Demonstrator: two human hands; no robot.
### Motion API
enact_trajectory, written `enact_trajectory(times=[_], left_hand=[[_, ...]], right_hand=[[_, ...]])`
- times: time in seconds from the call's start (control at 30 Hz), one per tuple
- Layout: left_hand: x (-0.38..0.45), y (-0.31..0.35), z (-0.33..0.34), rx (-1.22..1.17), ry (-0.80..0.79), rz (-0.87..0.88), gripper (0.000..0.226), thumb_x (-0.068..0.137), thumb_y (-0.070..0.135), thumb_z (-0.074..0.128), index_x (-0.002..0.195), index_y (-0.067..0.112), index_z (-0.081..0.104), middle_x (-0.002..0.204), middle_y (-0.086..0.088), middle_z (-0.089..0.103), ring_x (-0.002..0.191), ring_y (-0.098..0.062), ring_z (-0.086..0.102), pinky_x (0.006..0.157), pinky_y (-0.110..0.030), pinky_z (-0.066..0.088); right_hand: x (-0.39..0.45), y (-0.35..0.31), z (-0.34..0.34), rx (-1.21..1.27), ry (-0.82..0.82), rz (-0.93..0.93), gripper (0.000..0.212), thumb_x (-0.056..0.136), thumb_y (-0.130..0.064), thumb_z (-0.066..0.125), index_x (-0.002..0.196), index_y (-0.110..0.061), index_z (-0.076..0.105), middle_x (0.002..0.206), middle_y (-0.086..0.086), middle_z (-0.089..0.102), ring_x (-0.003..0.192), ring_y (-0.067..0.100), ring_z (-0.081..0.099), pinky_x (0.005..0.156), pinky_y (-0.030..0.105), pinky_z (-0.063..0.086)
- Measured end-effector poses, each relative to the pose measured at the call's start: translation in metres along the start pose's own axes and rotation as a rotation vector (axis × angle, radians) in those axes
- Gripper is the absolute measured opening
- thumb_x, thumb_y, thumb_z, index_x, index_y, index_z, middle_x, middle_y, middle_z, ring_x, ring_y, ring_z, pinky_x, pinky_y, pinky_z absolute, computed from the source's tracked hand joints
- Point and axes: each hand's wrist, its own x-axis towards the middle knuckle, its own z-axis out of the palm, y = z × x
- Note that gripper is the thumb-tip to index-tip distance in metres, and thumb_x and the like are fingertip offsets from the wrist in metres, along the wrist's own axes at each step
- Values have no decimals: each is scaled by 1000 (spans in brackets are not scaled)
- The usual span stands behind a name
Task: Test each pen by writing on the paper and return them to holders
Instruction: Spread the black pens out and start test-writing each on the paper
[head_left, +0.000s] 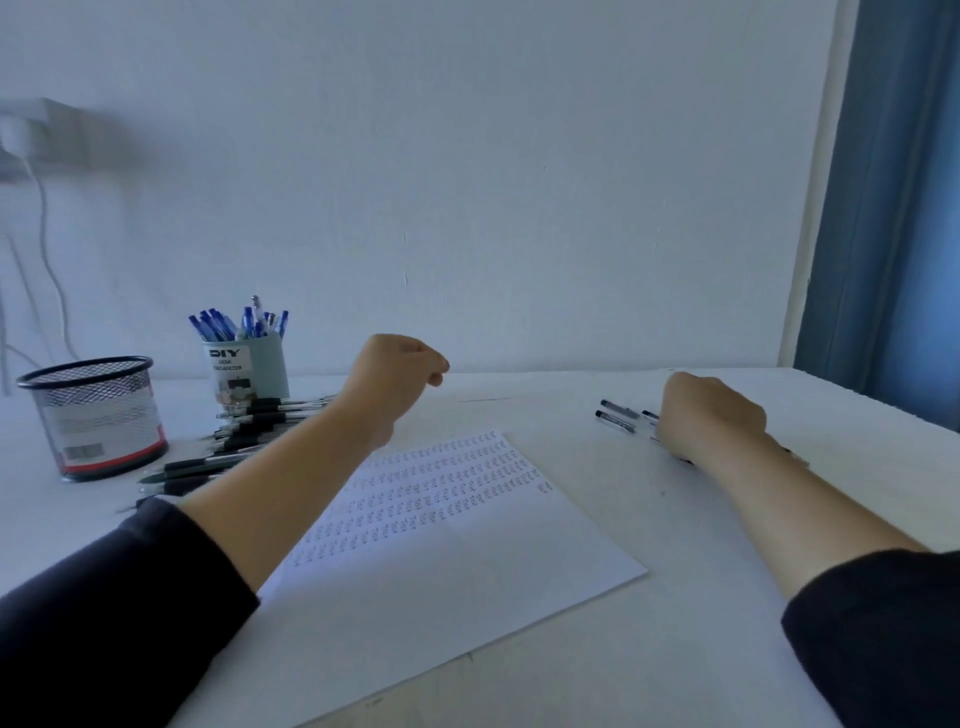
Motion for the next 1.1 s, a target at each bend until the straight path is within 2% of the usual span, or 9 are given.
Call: enact_trajectory(times=[0.1,0.2,0.3,0.4,0.53,0.7,0.8,0.97,1.1], left_hand=[[9,5,-20,48,-2,-4,15,90,12,56,82,9,68,78,-3,67,73,-14,54,59,-24,36],[18,9,-47,354,-105,43,10,89,11,60,84,10,68,78,-3,66,69,-14,56,62,-25,40],[23,6,-79,818,-232,80,9,84,10,66,80,17,67,83,4,62,69,-11,51,75,-30,47],[22,-1,-99,1110,-374,-10,9,78,15,73,85,21,68,91,7,61,80,-12,54,73,-27,40],[27,-16,-101,1205,-450,-91,15,77,13,73,91,15,69,87,1,64,71,-10,53,60,-21,40],[36,-34,-90,1125,-313,-47,21,82,15,71,101,8,65,94,-1,61,90,-19,55,73,-26,42],[43,-42,-85,1132,-280,-41,21,80,21,73,93,10,61,98,-5,65,95,-23,60,85,-35,51],[45,-50,-71,1202,-200,42,22,81,21,65,69,15,48,74,-1,57,73,-20,57,78,-35,55],[48,-53,-64,1268,-164,110,6,87,13,52,82,13,55,82,-3,59,79,-22,60,75,-36,55]], right_hand=[[-6,-4,2,-89,20,-54,14,88,-5,42,97,-15,46,110,7,55,109,28,48,93,35,35],[-6,-14,6,-73,64,-216,27,95,-22,42,119,-16,52,129,7,52,121,29,40,96,37,32],[-14,-33,14,286,-182,-517,43,91,-47,51,131,-31,49,141,-3,44,133,20,33,104,37,29],[-25,-51,23,483,-406,-608,43,86,-47,59,127,-36,51,142,-4,40,129,16,39,97,30,32],[-25,-60,29,531,-495,-601,22,90,-24,55,112,-29,58,125,-1,55,115,16,51,94,27,37],[-25,-57,26,520,-572,-591,33,88,-7,52,111,-30,57,111,5,64,96,10,53,86,22,34],[-23,-56,26,520,-578,-576,35,87,-7,54,110,-32,58,122,2,59,103,10,51,88,21,34],[-22,-55,27,520,-583,-584,39,87,-8,56,115,-34,57,133,-3,50,114,10,48,92,22,34],[-20,-55,29,520,-592,-592,38,85,-10,58,110,-39,56,140,-4,45,123,11,46,106,27,33]])
